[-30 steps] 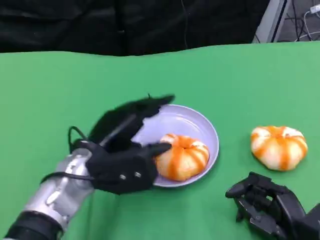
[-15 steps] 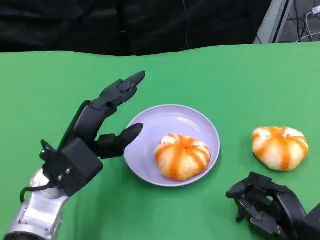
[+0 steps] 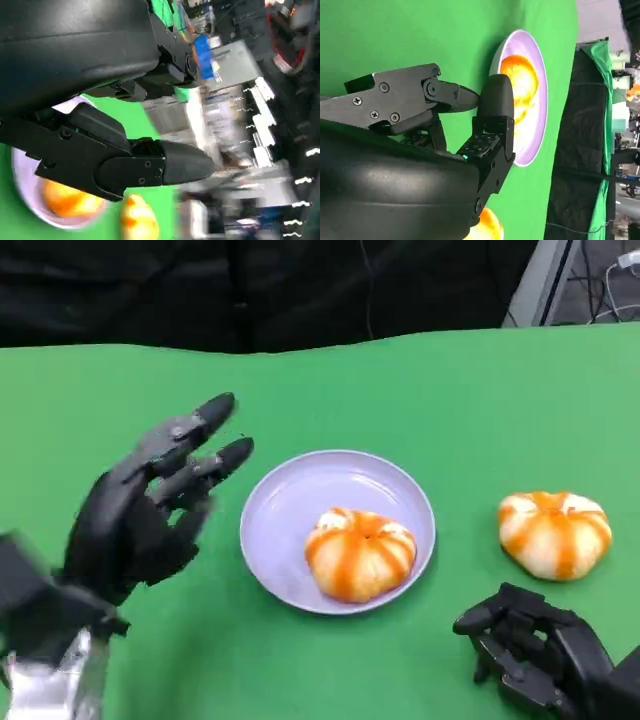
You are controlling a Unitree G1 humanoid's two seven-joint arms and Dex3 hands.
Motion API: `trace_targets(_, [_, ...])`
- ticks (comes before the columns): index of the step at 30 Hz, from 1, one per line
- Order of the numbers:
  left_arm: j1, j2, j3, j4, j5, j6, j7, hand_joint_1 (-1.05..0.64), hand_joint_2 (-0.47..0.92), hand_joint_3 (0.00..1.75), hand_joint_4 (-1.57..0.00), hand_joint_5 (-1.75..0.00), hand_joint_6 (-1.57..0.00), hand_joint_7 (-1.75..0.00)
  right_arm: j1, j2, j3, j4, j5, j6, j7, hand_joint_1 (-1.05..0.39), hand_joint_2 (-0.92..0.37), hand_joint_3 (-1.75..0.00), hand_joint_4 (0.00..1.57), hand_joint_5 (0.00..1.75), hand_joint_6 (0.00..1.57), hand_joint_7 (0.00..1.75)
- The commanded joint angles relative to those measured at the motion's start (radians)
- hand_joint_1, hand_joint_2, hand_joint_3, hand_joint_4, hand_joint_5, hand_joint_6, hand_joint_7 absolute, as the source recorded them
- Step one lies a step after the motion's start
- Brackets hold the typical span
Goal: Grasp the bread from the table and place it into the plate.
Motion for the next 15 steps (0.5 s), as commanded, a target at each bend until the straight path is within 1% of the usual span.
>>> trace_targets(1, [0.089,-0.011,0.071,-0.036,-0.125,0.066,-0.104,-0.83,0.92,0.46,-0.58,-0.04,-0.44,-0.02,-0.002,-0.023,-0.016,0.006,0.013,0.006,0.002,-0.30,-0.92,-0.44,0.66,1.75,0.74,1.12])
trace_targets(8, [0.163,-0.041,0.163,-0.051,-0.204,0.097,-0.173,-0.80,0.92,0.40,-0.63,-0.04,-0.47,-0.02,-0.005,-0.025,-0.021,0.008,0.020,0.001,0.013,-0.29,-0.92,-0.45,0.66,1.75,0.73,1.13])
trace_targets(15, [0.196,-0.045,0.224,-0.037,-0.220,0.108,-0.228,-0.76,0.92,0.37,-0.63,-0.02,-0.47,-0.01,-0.006,-0.024,-0.026,0.010,0.026,0.011,0.026,-0.29,-0.92,-0.45,0.65,1.75,0.72,1.14])
